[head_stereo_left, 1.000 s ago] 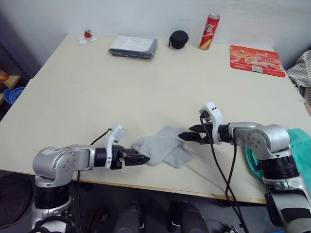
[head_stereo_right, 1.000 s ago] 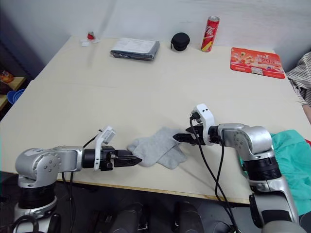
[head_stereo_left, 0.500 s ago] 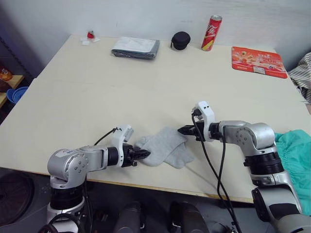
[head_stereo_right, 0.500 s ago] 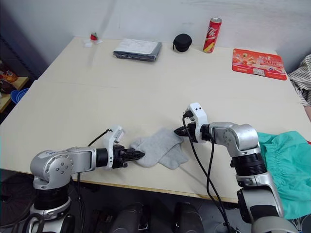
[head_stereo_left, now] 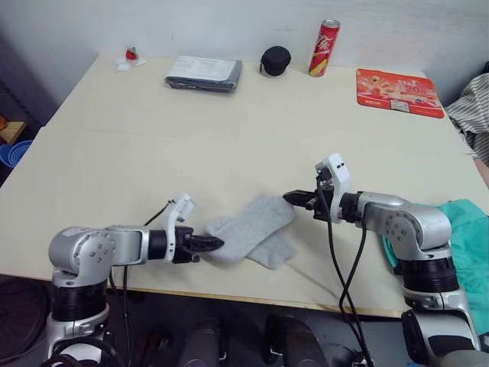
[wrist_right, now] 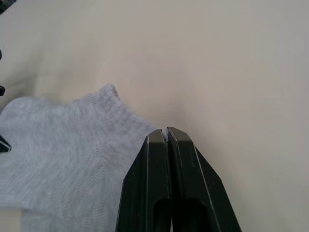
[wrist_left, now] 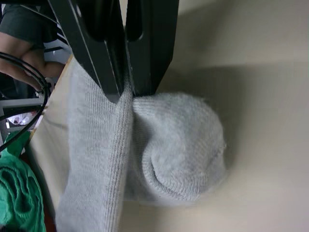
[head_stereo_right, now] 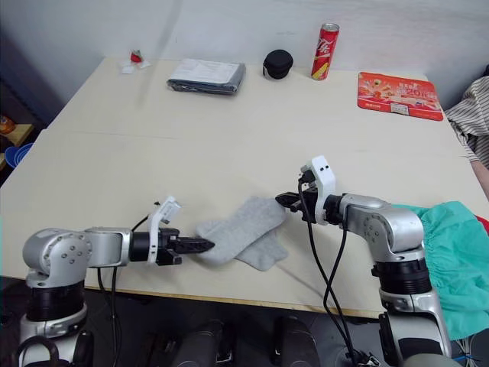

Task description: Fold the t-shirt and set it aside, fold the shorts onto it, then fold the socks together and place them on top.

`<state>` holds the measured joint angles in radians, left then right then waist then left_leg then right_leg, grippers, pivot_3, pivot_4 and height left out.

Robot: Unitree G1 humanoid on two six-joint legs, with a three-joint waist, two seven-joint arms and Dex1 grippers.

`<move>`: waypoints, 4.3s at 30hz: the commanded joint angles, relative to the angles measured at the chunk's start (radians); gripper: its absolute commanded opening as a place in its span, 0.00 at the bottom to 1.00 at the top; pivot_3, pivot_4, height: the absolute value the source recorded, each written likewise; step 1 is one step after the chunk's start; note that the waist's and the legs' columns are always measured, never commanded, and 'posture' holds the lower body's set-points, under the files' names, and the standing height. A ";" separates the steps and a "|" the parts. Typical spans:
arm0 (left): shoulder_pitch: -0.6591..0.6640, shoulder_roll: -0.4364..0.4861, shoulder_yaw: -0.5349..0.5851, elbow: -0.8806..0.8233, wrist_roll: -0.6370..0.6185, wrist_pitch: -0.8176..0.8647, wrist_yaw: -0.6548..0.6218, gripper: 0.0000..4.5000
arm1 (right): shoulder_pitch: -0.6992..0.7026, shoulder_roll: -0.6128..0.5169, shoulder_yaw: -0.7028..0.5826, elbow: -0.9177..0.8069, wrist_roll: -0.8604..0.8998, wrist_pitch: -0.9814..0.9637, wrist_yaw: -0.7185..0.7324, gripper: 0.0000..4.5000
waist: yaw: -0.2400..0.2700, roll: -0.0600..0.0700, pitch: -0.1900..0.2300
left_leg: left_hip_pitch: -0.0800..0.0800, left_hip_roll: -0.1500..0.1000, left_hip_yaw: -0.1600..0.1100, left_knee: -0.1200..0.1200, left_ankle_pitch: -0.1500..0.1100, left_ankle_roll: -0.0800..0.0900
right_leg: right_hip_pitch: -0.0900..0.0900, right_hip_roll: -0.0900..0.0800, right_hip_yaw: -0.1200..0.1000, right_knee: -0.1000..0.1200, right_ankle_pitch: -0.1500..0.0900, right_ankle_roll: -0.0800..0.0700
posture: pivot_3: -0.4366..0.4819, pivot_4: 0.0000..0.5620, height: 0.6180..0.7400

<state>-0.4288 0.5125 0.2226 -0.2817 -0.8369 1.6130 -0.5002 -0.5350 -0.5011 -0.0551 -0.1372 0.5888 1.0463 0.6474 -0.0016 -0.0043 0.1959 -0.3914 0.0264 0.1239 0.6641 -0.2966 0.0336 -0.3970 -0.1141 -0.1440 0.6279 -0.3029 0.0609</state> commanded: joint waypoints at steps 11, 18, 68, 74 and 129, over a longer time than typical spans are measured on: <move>0.002 0.100 -0.059 0.029 -0.061 0.001 -0.027 0.37 | 0.081 0.049 -0.010 -0.115 0.019 -0.037 -0.053 0.00 | -0.002 0.000 0.000 | 0.000 0.000 0.001 -0.001 0.000 -0.001 | -0.002 0.000 0.002 0.000 0.000 0.000 | 0.48 0.27 1.00; 0.057 0.085 -0.082 -0.004 -0.216 0.001 0.090 0.37 | 0.094 0.053 0.011 -0.105 0.003 -0.067 -0.060 0.00 | -0.002 0.000 0.000 | 0.000 0.000 0.002 -0.002 0.000 -0.001 | -0.004 0.000 0.005 0.000 0.000 -0.001 | 0.48 0.27 1.00; -0.402 0.377 -0.619 0.540 0.116 -0.319 -0.658 0.01 | 0.701 0.044 -0.030 -0.593 0.056 -0.372 -0.145 0.00 | -0.001 -0.003 0.002 | -0.011 0.001 0.008 -0.002 0.002 -0.002 | -0.018 0.004 0.010 0.003 0.000 0.000 | 0.48 0.27 1.00; -0.417 0.348 -0.648 0.588 0.207 -0.361 -0.720 0.01 | 0.720 0.033 -0.007 -0.573 0.026 -0.387 -0.141 0.00 | 0.000 -0.004 0.002 | -0.011 0.001 0.008 0.000 0.002 -0.001 | -0.019 0.003 0.011 0.004 0.000 0.000 | 0.48 0.27 1.00; -0.052 0.000 -0.150 0.458 0.349 -1.264 -0.563 0.01 | 0.478 0.036 0.240 -0.314 -0.273 -0.803 0.049 0.00 | -0.006 -0.016 -0.009 | 0.003 0.003 0.011 0.002 -0.001 0.002 | -0.008 -0.001 0.012 0.010 0.000 -0.001 | 0.48 0.27 1.00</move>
<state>-0.4570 0.5005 -0.0009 0.1993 -0.4258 0.2730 -1.1160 -0.0351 -0.4647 0.1785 -0.4285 0.3036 0.2431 0.6732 -0.0071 -0.0207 0.1870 -0.3880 0.0291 0.1347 0.6658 -0.2974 0.0351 -0.4054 -0.1149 -0.1323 0.6391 -0.3037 0.0594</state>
